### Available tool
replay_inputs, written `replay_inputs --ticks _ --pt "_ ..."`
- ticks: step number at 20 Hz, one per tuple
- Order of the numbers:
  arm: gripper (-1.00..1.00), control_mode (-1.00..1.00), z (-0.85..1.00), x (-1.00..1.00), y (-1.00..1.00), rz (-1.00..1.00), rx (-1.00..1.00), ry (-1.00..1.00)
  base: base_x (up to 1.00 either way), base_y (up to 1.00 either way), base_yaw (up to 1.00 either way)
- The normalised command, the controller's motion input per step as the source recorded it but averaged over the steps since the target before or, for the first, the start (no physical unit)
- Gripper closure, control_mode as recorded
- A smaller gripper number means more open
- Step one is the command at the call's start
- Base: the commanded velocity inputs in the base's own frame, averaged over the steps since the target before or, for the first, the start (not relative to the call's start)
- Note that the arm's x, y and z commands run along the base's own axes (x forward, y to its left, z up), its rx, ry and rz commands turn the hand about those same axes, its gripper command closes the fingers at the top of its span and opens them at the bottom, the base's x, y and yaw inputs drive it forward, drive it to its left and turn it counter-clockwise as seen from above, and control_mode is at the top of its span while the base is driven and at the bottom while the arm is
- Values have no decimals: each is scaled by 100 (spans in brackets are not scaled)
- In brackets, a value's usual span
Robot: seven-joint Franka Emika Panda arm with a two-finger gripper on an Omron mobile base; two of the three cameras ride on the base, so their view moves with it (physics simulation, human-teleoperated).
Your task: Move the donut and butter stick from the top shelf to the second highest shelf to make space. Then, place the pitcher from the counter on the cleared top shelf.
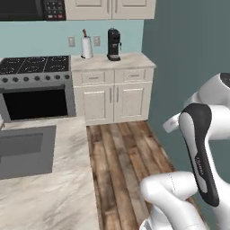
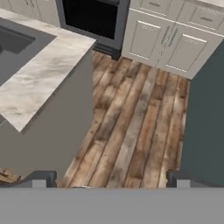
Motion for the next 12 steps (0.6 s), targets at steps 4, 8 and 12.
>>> replay_inputs --ticks 4,8,12 --pt "-100 100 0 0 0 0 0 0 100 -46 19" --pt "-100 100 0 0 0 0 0 0 100 -26 24" --pt "-100 100 0 0 0 0 0 0 100 -4 46"
